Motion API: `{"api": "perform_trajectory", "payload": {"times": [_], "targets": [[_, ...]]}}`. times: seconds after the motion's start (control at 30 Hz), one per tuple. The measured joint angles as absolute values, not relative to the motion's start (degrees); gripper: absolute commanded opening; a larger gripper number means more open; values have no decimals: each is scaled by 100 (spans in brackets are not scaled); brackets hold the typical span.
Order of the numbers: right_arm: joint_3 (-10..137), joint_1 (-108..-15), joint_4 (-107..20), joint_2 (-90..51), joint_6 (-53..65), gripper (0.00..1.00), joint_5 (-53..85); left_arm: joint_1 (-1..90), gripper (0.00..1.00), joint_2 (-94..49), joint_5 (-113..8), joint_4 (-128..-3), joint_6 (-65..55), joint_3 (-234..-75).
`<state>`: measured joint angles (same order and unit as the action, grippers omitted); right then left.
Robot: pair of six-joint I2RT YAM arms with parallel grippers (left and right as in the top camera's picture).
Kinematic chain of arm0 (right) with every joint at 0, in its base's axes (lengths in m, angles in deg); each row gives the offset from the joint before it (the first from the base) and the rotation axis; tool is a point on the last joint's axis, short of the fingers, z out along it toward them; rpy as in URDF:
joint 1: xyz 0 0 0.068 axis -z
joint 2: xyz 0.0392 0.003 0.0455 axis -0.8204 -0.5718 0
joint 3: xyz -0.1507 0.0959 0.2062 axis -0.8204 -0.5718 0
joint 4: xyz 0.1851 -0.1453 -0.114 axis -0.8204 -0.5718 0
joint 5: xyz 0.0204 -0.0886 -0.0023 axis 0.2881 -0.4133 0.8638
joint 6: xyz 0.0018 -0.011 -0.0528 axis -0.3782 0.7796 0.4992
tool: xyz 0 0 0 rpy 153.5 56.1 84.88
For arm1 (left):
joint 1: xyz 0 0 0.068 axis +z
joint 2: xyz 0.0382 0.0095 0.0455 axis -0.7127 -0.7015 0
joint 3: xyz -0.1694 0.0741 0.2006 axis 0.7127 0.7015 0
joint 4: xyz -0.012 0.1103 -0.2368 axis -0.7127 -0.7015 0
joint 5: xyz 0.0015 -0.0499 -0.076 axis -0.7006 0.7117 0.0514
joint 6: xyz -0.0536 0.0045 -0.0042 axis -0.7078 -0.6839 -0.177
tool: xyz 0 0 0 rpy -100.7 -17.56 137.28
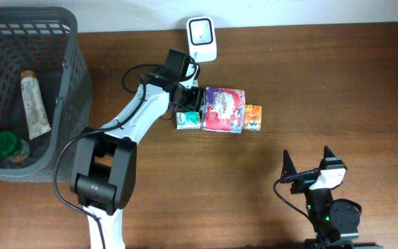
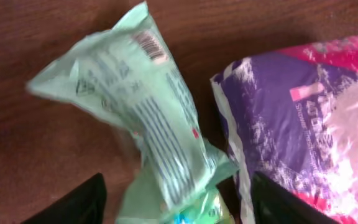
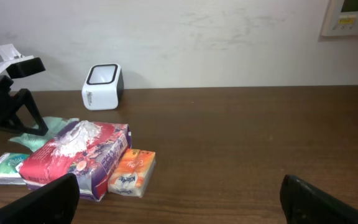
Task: Scan the item barcode
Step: 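Carry the mint-green packet to the scanner and drop it by the packs, then reach into the basket and grasp the white tube with the left gripper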
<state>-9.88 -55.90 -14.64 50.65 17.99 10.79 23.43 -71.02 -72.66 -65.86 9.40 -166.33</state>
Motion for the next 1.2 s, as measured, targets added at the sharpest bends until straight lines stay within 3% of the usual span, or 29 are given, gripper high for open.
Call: {"api": "perform_trajectory", "payload": {"times": [0.17, 0.2, 0.23, 0.57, 0.77, 0.97, 1.2], "targets": [[-988, -5590, -1462, 5065, 1799, 99, 1079, 2356, 76, -6989, -7266, -7688, 944, -17394], [-988, -5590, -1464, 5065, 1797, 99, 1079, 2367, 83, -6849, -7266, -7992, 942, -17643], [-988, -5587, -1464, 5065, 1799, 98, 1082, 2376, 99, -6536, -7266, -8224, 942, -17905], [-988, -5590, -1462, 5065, 1797, 99, 1079, 2885, 99, -3745, -7572, -9120, 925, -18357], [-988, -5587, -1464, 5065, 1797, 98, 1082, 4595, 99, -3553, -8066, -9946, 230, -18357], [-988, -5590, -1462, 5065, 1799, 99, 1079, 6015, 99, -3553, -7830, -9952, -280, -18357], [-988, -5590, -1464, 5065, 1799, 99, 1079, 6745, 99, -3553, -8123, -9961, -271, -18357]]}}
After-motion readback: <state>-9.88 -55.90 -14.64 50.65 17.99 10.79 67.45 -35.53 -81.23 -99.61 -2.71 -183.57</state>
